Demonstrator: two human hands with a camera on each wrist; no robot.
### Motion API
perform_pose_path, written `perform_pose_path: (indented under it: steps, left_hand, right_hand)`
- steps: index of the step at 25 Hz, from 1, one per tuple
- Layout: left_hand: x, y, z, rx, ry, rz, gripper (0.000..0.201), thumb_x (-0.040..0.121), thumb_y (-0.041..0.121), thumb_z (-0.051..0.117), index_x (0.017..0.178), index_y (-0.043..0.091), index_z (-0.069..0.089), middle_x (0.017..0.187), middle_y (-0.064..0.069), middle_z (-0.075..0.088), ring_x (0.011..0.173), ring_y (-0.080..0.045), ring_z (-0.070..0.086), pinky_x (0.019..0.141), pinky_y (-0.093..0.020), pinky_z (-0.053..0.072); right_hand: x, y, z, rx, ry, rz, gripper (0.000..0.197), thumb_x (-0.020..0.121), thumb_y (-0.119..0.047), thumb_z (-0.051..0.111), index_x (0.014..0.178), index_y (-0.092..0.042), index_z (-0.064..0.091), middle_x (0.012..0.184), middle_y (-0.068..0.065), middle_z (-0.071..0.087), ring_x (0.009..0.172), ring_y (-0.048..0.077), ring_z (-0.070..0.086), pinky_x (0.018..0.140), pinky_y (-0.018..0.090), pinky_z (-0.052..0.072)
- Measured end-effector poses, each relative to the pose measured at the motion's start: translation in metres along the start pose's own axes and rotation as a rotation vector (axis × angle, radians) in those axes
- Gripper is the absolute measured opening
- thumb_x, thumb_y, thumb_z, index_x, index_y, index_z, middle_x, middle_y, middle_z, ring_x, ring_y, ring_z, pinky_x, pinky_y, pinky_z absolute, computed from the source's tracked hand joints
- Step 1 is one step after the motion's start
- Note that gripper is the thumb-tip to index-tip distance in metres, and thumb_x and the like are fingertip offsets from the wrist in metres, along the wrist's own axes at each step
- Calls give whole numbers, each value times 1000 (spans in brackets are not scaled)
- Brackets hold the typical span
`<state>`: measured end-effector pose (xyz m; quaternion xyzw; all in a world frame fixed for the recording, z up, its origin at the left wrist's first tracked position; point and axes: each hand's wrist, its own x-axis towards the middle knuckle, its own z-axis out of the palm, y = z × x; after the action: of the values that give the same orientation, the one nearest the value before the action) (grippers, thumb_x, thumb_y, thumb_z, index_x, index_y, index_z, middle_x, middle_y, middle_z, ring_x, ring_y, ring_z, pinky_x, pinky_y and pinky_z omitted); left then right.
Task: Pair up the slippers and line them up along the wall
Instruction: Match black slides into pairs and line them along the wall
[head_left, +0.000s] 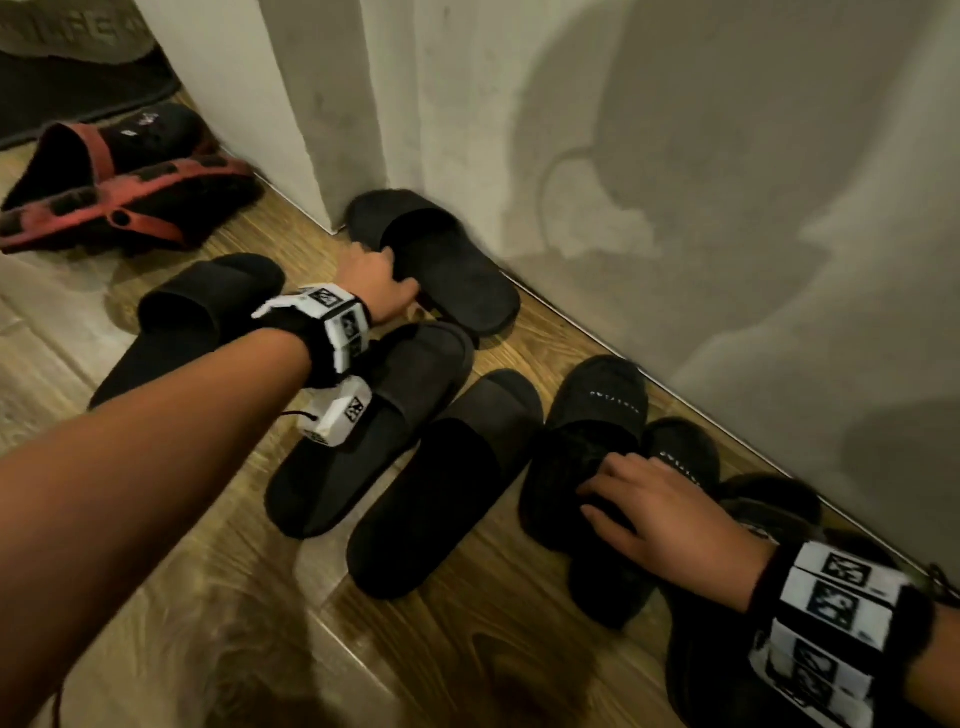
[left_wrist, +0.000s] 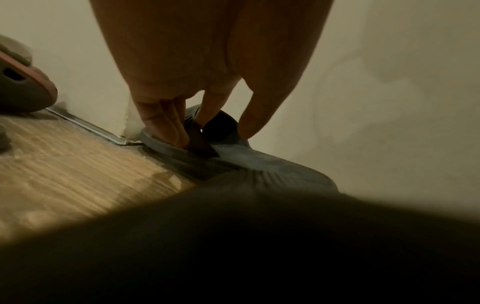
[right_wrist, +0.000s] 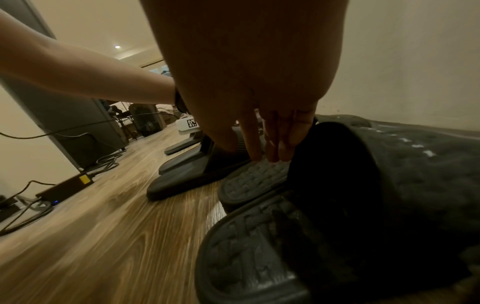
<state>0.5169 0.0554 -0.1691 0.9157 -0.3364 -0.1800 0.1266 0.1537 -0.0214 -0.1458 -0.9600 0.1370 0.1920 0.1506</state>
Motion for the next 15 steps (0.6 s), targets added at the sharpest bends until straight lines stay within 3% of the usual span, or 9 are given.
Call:
perform_pose_path:
  steps: [4,7,9,12,13,15]
  left_hand:
    - [-16,-11,-30,-169,51,42,54,93,30,56,134,-3,48,129,-28,57,122,-38,53,102,-39,41]
    - [-28,-17,-50,-204,66,48,63,91,32,59,144,4,40,129,-25,59,120,-34,57,103,-35,41]
    - [-34,-22,-58,-244,60,63,65,90,32,59,146,7,37,132,-21,58,120,-32,58,104,-33,41]
    - [-39,-27,-66,-346,83,123,54,90,29,61,136,5,49,121,-16,65,112,-30,63,99,-33,45]
    - [-40,-30,-69,-418,95,123,51,89,26,62,134,4,51,119,-14,65,110,-28,64,100,-34,46]
    - [-44,-30,-78,-591,124,106,52,89,21,63,136,3,50,131,-11,58,117,-26,60,109,-36,43]
  right_hand:
    - [-3,6,-2,-6,88,33,31,95,-50,38,97,-29,61,92,-8,57,87,11,57,75,30,47]
    - [-9,15,3,-69,-8,147,44,95,-58,31,81,-25,58,82,-5,65,78,15,65,64,31,50]
    - [-12,19,7,-111,-52,175,44,94,-61,31,82,-26,55,87,-4,67,81,17,67,64,31,50]
    - [-7,27,2,-204,-35,178,39,93,-60,33,89,-28,53,99,-5,66,90,17,67,67,32,50]
    - [-5,30,0,-209,-40,180,38,93,-59,34,91,-27,54,99,-5,67,91,18,67,68,33,51]
    - [0,31,-4,-188,-52,173,38,93,-59,34,91,-27,54,97,-4,69,90,18,67,67,33,51]
